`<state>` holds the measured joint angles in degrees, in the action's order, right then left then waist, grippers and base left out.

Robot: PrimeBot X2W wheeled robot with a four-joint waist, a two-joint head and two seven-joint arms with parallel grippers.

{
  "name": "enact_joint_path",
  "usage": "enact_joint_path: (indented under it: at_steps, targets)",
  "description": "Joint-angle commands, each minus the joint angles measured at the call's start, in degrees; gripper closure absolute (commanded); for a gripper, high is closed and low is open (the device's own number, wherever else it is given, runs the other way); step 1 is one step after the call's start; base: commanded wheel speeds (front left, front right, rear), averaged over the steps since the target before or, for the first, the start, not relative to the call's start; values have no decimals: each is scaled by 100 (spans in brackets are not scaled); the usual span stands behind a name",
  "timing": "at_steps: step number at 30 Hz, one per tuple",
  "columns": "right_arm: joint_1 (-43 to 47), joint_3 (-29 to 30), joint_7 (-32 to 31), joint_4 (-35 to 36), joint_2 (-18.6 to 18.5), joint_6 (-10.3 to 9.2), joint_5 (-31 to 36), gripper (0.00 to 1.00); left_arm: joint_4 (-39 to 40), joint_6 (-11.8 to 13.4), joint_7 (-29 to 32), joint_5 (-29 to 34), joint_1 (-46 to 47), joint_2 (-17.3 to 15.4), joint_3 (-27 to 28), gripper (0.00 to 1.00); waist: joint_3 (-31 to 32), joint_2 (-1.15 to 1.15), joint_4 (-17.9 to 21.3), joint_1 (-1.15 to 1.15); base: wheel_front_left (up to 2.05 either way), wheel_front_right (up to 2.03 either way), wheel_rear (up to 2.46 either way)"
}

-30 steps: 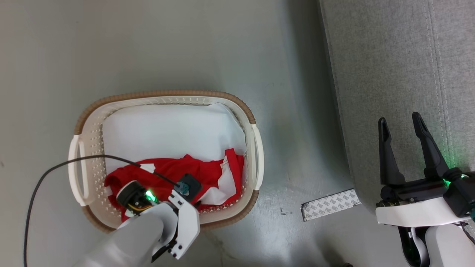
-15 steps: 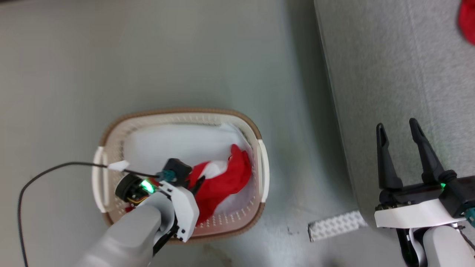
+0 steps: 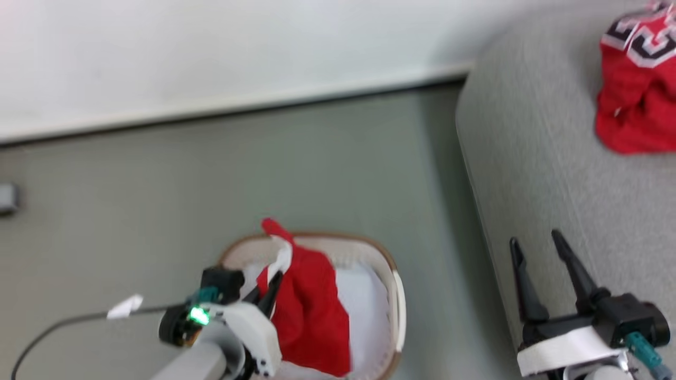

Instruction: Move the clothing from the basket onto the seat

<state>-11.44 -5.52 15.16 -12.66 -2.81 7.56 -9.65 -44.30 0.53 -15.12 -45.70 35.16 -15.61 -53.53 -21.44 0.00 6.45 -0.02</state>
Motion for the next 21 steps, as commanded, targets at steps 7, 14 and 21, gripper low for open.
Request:
enact_joint_path:
  at_steps: [7, 14, 21]
  targets:
    - [467, -117, -1, -228, -16, -15, 36, 0, 1336, 331, -3, 439, -1296, -275, 840, 100, 1585, 0, -666, 2, 0, 0, 0]
    - [746, -382, -1, -341, -14, -15, -57, 0, 2469, 621, -4, 505, -2187, -551, 1277, 100, 2178, 0, -786, 2, 0, 0, 0]
    - [621, -1054, -2, -394, -16, -15, -18, 0, 3669, 868, 97, 493, -2553, -927, 1414, 100, 2328, 0, -786, 2, 0, 0, 0]
